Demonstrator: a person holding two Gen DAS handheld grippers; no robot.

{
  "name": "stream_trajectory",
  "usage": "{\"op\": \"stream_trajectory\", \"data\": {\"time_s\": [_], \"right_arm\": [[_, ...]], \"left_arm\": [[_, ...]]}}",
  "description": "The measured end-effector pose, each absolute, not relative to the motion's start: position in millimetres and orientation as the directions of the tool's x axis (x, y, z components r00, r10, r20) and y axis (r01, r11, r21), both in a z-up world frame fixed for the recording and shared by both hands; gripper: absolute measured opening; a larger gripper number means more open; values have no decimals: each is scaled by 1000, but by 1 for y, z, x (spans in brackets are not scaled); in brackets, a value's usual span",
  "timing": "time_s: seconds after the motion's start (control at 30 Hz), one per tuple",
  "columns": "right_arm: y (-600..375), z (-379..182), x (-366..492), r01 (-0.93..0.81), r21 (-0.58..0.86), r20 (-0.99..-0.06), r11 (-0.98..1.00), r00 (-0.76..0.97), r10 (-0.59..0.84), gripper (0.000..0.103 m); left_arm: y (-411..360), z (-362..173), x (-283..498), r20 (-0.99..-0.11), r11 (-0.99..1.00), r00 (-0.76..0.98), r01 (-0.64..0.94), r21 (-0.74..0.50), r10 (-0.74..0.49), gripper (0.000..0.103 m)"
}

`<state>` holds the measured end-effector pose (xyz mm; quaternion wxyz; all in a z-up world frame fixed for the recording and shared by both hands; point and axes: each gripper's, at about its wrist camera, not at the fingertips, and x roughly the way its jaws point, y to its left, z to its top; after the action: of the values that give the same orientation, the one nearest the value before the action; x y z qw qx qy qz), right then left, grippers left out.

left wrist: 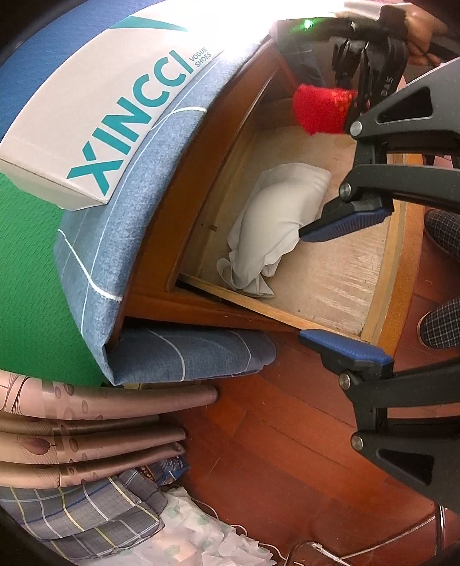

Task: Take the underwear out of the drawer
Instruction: 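Lift the red sock with the right gripper while the left moves over the drawer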

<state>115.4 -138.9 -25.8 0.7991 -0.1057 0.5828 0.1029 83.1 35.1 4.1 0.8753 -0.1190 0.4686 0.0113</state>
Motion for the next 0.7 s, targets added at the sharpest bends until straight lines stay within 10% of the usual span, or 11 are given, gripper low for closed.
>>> {"op": "stream_trajectory", "data": {"time_s": [0.7], "right_arm": [[-233,4,49,61,154,-865,986,490,105,36]], "left_arm": [[20,6,84,-840,987,540,-91,-132,-63,52]]}}
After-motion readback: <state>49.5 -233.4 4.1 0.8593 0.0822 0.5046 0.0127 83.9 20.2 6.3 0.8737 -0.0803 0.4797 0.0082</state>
